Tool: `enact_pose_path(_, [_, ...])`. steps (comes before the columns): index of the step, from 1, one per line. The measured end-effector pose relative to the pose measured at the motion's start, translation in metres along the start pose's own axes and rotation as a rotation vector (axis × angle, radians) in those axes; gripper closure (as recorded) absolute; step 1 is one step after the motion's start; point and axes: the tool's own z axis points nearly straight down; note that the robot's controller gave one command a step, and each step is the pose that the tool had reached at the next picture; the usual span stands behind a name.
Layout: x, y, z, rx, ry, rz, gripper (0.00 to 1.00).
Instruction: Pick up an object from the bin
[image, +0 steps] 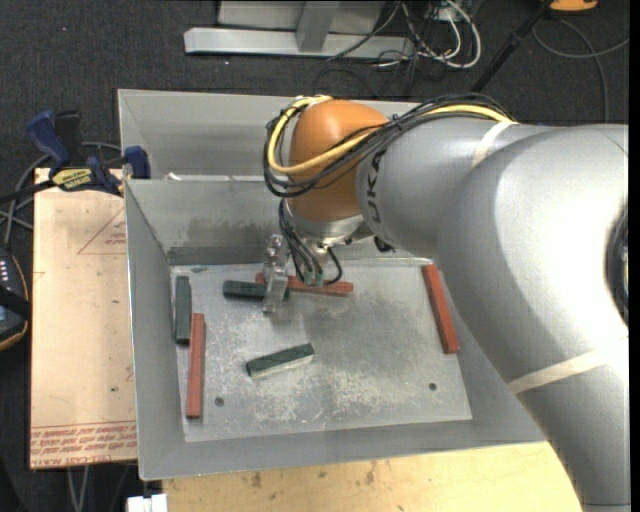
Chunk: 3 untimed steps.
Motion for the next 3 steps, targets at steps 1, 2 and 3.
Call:
enact_pose_path(1, [0.0055,-0.0004,0.0058,0.005,0.020,-0.001,0.00])
enact_pose_path(2, [0.0005,0.0001,0.0009,0.000,0.000,0.000,1.00])
enact_pose_path(3, [0.0055,-0.0004,0.0057,0.005,0.020,-0.001,0.00])
